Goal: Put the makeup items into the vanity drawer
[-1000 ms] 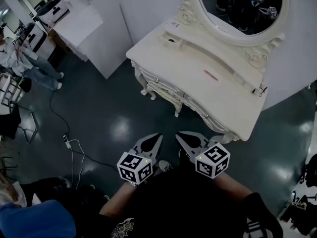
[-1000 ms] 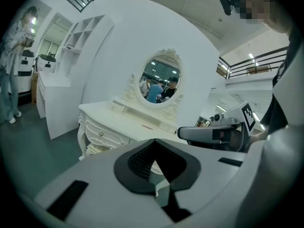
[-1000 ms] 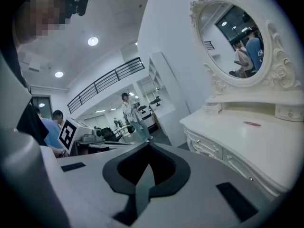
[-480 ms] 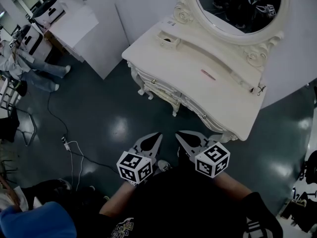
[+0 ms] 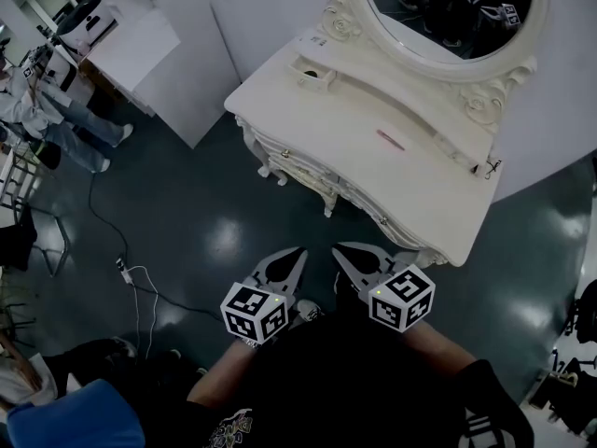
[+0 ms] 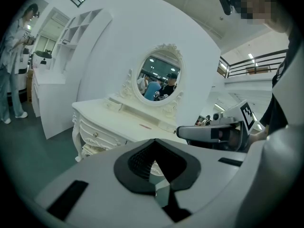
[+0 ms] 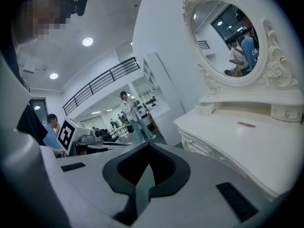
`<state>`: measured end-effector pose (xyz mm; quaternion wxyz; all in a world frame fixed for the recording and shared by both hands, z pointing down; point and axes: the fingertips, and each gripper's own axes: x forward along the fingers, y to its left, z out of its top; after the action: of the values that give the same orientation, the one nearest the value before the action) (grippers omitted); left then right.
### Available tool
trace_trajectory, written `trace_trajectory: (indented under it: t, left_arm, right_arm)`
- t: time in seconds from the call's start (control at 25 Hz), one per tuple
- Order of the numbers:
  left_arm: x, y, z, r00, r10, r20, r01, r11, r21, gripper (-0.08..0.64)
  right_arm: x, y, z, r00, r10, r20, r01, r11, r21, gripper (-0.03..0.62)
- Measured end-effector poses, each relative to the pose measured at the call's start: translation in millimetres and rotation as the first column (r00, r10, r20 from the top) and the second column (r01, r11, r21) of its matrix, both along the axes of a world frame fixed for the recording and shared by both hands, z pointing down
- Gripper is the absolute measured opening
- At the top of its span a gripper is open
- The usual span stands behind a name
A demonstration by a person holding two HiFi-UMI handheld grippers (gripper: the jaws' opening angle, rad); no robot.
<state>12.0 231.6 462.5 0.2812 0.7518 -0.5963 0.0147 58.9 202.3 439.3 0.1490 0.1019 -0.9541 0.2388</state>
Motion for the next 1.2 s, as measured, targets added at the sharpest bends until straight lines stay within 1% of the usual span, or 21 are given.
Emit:
trace_trajectory:
  t: [0.24, 0.64, 1.2]
  left_arm:
    - [3, -13, 0, 1.0, 0.003, -0.002, -0.003, 1.0, -0.003, 0.0]
    - [17, -41, 1, 0.999, 0.034, -0.001, -0.034, 0.999, -0.004, 0.0]
    - [19, -106, 6, 0.998, 0.058, -0.022, -0.058, 0.998, -0.003, 0.0]
  right_arm:
    - [5, -14, 1, 1.0, 0.005, -0.004, -0.005, 1.0, -0.003, 0.029]
    - [17, -41, 2, 1.0, 0.023, -0.016, -0.023, 1.0, -0.012, 0.029]
    - [25, -110, 4, 0.997, 0.077, -0.028, -0.078, 0.997, -0.012, 0.029]
